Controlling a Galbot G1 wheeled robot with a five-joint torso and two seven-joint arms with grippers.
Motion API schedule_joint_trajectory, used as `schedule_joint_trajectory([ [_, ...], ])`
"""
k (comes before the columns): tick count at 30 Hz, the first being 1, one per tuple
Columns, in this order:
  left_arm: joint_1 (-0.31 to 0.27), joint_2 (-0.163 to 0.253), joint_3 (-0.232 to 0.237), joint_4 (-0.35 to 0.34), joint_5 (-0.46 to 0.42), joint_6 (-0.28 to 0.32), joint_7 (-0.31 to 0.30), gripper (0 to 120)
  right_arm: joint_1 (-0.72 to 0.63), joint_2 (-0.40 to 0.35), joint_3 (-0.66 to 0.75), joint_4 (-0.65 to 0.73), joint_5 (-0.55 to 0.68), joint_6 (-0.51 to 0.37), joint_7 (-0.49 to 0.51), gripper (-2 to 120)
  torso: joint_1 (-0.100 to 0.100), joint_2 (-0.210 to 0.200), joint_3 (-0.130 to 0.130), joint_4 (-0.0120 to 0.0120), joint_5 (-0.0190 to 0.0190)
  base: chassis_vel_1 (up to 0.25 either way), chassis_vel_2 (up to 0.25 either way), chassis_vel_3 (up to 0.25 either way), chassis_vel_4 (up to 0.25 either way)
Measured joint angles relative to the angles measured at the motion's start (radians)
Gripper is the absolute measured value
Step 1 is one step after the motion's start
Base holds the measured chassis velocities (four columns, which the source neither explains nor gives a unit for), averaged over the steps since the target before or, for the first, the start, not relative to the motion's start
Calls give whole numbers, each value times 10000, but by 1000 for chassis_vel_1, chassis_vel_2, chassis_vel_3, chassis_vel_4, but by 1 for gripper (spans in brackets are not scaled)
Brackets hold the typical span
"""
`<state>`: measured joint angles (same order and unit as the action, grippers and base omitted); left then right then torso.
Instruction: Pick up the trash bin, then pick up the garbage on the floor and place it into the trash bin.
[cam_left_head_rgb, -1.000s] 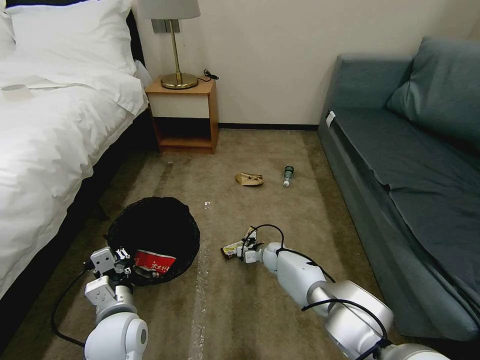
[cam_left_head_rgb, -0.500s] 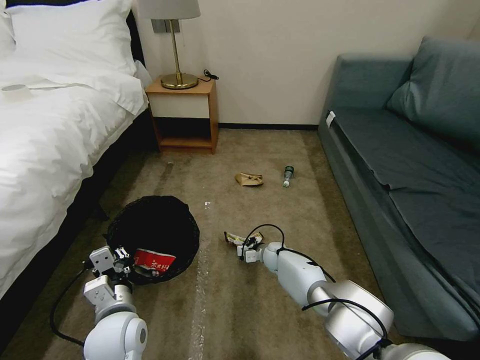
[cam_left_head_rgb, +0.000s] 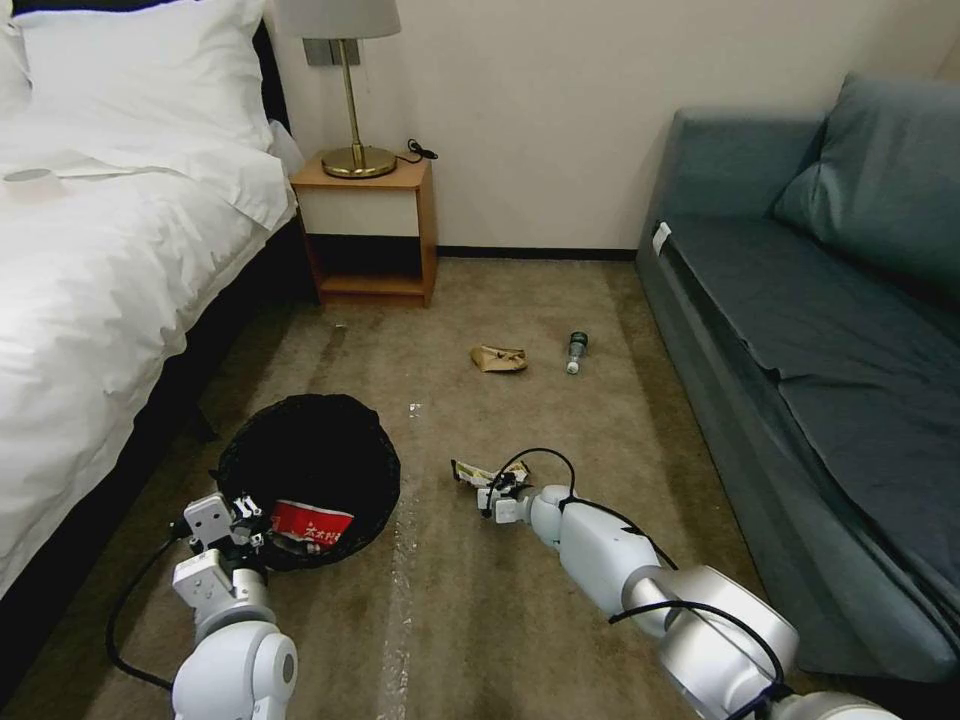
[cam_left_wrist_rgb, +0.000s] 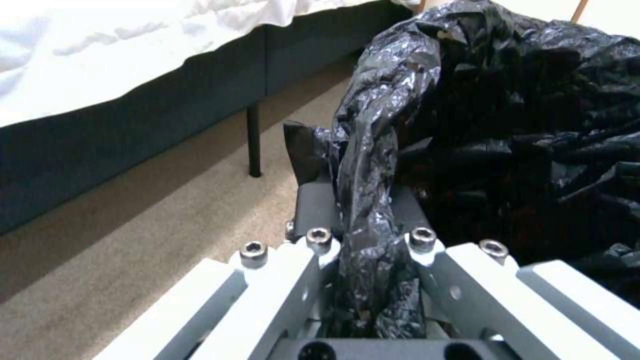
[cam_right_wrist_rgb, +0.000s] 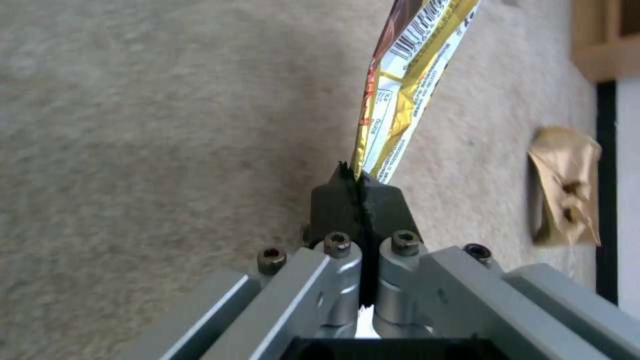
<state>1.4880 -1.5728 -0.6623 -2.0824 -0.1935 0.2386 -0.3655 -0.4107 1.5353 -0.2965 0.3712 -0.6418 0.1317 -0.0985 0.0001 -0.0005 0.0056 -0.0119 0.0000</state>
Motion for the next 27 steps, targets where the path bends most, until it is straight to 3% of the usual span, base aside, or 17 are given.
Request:
schedule_joint_trajectory([
  [8, -199, 111, 39, 168, -146, 70, -8, 4, -308, -836, 1195, 1317, 1263, 286, 298, 0, 0, 0, 0, -3, -1, 0, 0, 0, 0],
  [13, -352, 188, 109, 331, -237, 131, -13, 4, -370, -879, 2545, 1867, 1942, 939, 1080, 0, 0, 0, 0, -2, -2, 0, 0, 0, 0],
  [20, -454, 184, 194, 483, -257, 163, -20, 4, -591, -947, 3253, 3009, 2719, 1492, 1549, 0, 1, 0, 0, -2, -2, 0, 0, 0, 0],
  [22, -480, 170, 220, 563, -247, 162, -20, 4, -882, -1091, 2984, 4233, 4046, 1607, 1717, 0, 0, 0, 0, -4, -2, 0, 0, 0, 0],
  [23, -480, 170, 220, 563, -247, 162, -20, 4, -882, -1091, 2984, 4233, 4046, 1607, 1717, 0, 0, 0, 0, -4, -2, 0, 0, 0, 0],
  [26, -559, 170, 248, 668, -233, 156, -14, 4, -1252, -1196, 2204, 6143, 6285, 1736, 1843, 0, 0, 0, -2, 0, -3, 0, 0, 0, 0],
  [27, -559, 170, 248, 668, -233, 156, -14, 4, -1252, -1196, 2204, 6143, 6285, 1736, 1843, 0, 0, 0, -2, 0, -3, 0, 0, 0, 0],
])
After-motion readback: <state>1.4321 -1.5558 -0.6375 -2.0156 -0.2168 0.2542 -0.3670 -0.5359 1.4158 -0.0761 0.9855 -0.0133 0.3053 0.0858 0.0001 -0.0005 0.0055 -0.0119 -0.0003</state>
